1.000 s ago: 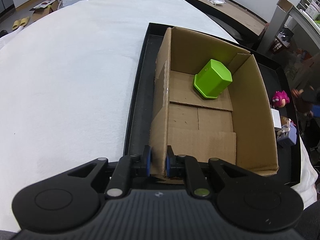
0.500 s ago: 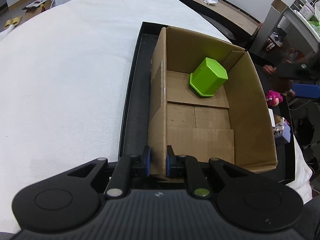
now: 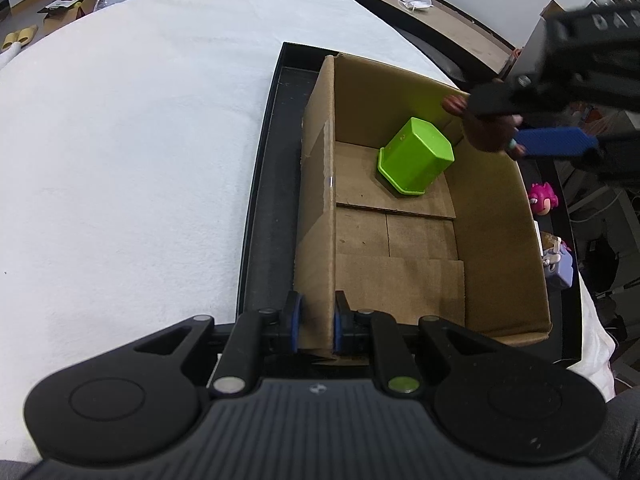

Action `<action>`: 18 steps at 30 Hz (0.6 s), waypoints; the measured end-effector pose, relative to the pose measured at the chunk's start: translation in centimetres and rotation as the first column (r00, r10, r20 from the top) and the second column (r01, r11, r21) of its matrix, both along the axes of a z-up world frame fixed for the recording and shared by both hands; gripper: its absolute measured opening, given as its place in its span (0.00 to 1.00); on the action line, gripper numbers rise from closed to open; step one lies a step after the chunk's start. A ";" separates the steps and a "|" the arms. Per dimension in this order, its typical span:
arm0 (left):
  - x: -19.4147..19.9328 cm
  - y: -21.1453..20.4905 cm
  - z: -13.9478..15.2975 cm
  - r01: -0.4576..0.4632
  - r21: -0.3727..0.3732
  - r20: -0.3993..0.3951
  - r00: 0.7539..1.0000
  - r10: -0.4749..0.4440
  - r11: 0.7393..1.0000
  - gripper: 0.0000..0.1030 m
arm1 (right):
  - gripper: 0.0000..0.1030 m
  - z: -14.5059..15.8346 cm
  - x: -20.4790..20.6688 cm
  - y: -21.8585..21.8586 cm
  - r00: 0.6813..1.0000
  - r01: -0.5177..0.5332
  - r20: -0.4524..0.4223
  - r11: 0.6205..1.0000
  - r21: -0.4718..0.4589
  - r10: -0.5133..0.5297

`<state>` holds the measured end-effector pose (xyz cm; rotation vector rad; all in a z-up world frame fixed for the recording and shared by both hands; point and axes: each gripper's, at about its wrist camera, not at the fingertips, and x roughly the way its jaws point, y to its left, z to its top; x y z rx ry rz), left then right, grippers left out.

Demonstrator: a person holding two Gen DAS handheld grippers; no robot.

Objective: Organize rigid objects
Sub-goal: 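Carry the doll figure into the cardboard box and open the right gripper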

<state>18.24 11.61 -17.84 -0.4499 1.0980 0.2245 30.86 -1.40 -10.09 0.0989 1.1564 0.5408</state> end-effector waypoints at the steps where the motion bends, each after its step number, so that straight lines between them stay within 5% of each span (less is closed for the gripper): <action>1: 0.0 0.1 0.0 -0.001 -0.004 0.000 1.000 0.001 1.000 0.15 | 0.37 0.1 0.1 0.3 1.000 -0.007 0.001 1.000 -0.001 0.007; 18: 0.6 0.0 0.1 -0.005 -0.011 -0.029 1.000 0.005 1.000 0.16 | 0.47 2.3 1.5 1.9 0.993 -0.080 0.086 0.996 0.037 0.077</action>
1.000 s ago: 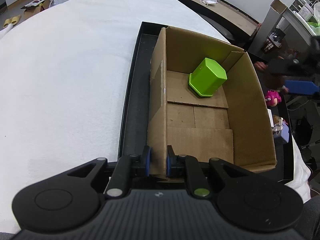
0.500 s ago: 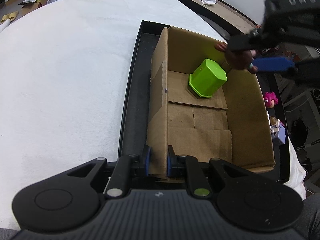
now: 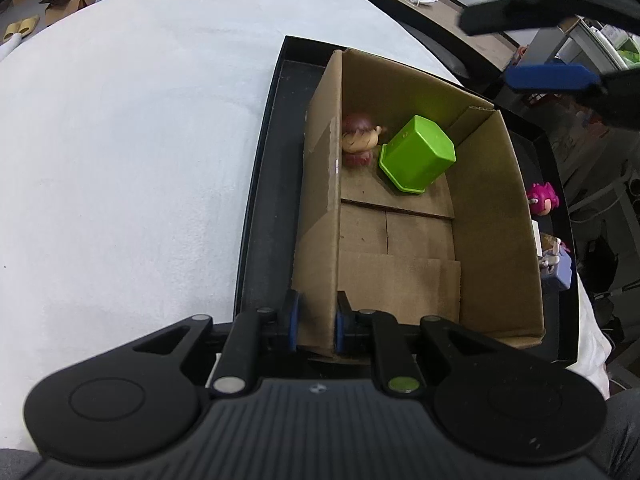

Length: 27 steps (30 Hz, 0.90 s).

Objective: Organize rigid objects
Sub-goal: 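Carry the doll figure into the cardboard box and open the right gripper, then move the right gripper back toward the lavender cube and white plug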

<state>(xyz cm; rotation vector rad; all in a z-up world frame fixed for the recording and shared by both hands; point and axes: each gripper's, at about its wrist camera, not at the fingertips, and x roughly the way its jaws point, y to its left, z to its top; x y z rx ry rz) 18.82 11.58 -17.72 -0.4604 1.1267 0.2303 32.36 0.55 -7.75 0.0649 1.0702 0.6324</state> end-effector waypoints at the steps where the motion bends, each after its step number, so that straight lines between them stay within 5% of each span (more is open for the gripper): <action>1: 0.1 -0.1 0.0 -0.001 0.002 -0.002 1.000 0.001 1.000 0.16 | 0.48 0.1 0.0 -0.5 1.000 0.007 0.000 1.000 0.003 -0.007; 27: -0.6 -1.0 1.1 -0.016 0.055 0.010 1.000 0.015 0.998 0.13 | 0.60 0.4 0.0 -13.6 0.991 0.130 0.003 0.991 -0.012 -0.130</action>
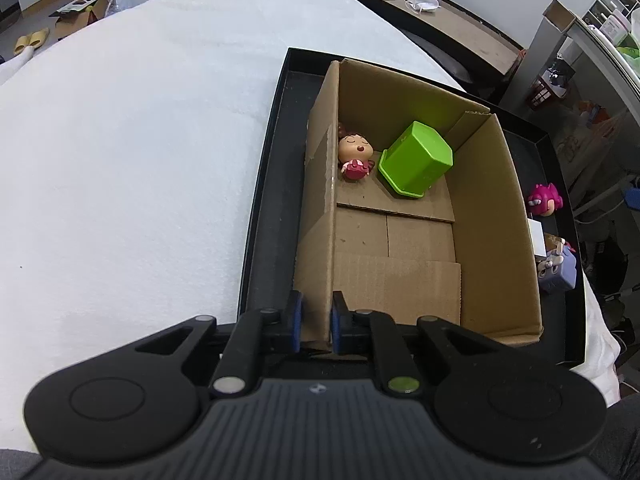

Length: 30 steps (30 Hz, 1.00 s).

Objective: Organize rigid objects
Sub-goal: 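Move the right gripper back toward the lavender cube and white plug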

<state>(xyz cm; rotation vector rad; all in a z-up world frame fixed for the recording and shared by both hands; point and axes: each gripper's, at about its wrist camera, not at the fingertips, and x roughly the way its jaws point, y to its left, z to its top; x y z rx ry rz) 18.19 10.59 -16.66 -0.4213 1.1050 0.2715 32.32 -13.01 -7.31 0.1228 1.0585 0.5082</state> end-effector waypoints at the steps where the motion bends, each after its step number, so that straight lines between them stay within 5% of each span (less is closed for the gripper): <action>1: -0.1 0.0 0.0 -0.001 0.002 0.001 1.000 0.001 1.000 0.12 | 0.60 -0.1 0.0 -0.4 1.000 0.003 0.000 1.000 0.000 -0.003; 30: -0.2 -1.0 1.0 0.009 0.055 -0.003 1.000 -0.009 0.998 0.10 | 0.60 -5.3 1.1 -9.2 0.980 0.162 -0.117 0.987 -0.016 -0.163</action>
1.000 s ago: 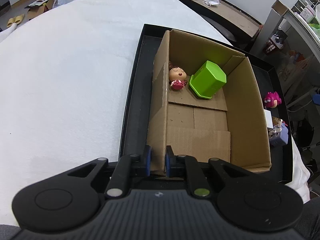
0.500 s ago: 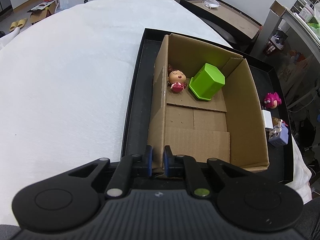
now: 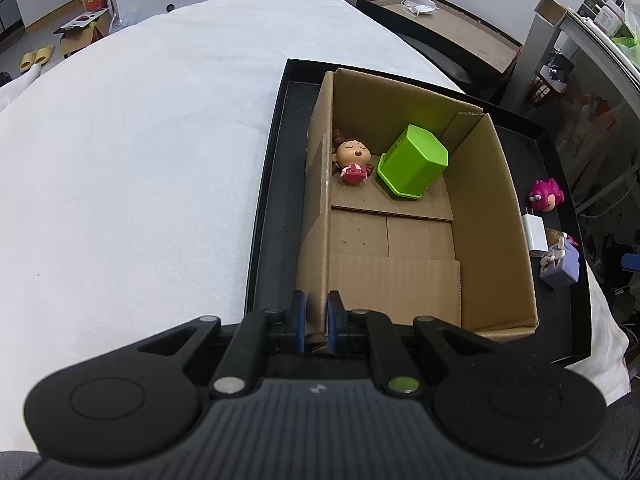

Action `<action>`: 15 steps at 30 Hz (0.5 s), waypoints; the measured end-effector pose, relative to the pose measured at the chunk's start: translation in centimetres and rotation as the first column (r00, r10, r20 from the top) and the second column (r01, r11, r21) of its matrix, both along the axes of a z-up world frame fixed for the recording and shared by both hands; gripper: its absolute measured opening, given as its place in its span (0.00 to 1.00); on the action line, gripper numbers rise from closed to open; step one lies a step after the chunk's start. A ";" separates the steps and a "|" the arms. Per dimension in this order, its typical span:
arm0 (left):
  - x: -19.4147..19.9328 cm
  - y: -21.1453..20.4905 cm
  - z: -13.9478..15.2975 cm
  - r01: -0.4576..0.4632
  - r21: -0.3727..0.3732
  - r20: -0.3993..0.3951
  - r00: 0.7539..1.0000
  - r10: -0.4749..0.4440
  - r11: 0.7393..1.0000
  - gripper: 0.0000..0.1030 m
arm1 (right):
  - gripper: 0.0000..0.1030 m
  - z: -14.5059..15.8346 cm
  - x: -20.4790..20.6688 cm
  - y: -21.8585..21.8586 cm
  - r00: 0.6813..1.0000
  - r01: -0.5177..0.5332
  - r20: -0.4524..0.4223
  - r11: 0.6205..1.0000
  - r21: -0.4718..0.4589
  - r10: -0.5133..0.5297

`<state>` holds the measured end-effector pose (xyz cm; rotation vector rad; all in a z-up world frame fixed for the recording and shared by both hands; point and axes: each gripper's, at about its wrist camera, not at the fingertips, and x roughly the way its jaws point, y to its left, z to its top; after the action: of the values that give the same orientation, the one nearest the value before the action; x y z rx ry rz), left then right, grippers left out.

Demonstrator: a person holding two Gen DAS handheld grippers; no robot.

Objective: Organize rigid objects
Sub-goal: 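Move the right gripper back toward the lavender cube and white plug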

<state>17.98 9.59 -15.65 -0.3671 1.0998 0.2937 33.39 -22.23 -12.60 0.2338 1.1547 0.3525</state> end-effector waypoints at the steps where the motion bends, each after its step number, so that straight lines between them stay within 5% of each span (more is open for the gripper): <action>1: 0.0 0.0 0.0 0.000 0.000 -0.001 1.000 0.000 1.000 0.10 | 0.60 -0.3 0.1 -0.1 1.000 0.006 -0.006 1.000 -0.002 -0.006; 15: 0.3 0.0 -0.2 0.017 -0.003 -0.013 1.000 -0.017 1.000 0.10 | 0.66 -3.9 1.1 -0.2 0.997 0.081 -0.011 0.996 -0.033 -0.081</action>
<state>18.32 9.62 -15.84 -0.3586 1.1156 0.2798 34.44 -22.45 -16.52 0.2539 1.1589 0.2610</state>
